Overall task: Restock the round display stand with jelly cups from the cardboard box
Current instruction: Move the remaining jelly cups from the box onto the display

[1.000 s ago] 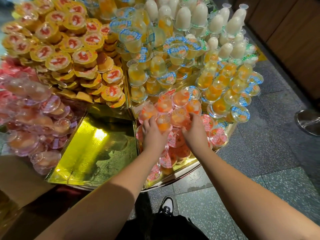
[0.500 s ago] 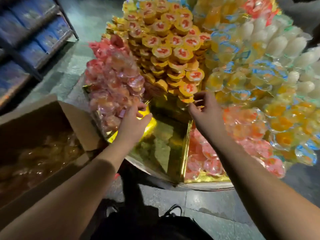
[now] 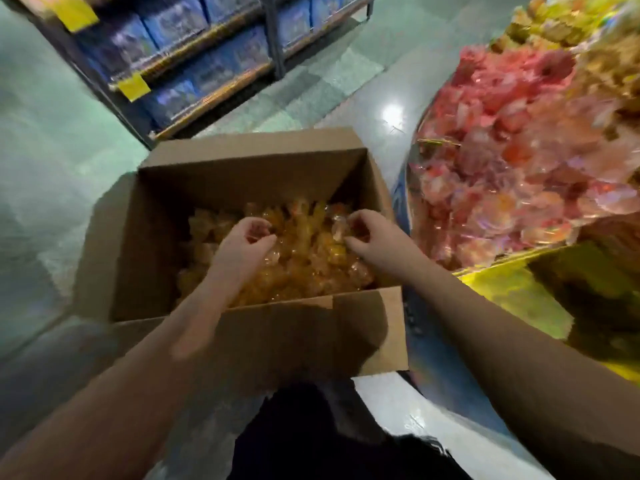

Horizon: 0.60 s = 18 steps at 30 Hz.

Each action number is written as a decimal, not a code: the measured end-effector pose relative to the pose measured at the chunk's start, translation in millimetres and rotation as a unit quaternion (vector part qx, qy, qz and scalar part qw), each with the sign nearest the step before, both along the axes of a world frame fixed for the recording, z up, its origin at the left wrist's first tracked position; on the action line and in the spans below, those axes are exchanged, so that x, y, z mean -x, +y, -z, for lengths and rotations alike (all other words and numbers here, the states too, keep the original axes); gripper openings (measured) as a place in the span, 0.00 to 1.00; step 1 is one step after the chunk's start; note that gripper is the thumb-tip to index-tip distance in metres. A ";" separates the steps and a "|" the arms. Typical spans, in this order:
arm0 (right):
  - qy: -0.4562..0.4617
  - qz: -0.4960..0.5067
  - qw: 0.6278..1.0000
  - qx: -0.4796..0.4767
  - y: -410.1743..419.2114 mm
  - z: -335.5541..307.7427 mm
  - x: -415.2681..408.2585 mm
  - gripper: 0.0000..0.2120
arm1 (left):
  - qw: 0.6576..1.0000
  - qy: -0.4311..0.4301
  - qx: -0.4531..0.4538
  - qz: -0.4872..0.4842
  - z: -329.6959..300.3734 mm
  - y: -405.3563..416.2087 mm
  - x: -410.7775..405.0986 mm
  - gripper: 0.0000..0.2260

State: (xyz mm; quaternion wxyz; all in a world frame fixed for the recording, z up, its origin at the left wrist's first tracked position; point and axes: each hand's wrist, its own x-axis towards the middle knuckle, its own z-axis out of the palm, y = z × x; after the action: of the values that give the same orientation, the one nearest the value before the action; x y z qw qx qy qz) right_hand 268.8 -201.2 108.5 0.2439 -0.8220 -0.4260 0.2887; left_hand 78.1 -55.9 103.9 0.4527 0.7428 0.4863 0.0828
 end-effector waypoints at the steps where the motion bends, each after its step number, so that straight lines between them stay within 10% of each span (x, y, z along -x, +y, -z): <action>1: 0.006 -0.009 1.000 0.023 19.8 10.7 10.2 0.16 | 1.000 0.013 0.015 -0.007 9.8 22.9 17.3 0.12; 18: 0.034 -0.216 0.935 0.281 191.5 180.3 132.0 0.17 | 0.929 0.295 0.192 -0.117 166.5 181.2 163.4 0.11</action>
State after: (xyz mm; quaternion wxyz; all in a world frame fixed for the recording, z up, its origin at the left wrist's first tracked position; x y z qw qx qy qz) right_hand 136.7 -9.7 -71.8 -0.0508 -0.7349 -0.4866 0.4697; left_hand -85.3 125.3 -62.6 0.4098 0.5705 0.6880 -0.1822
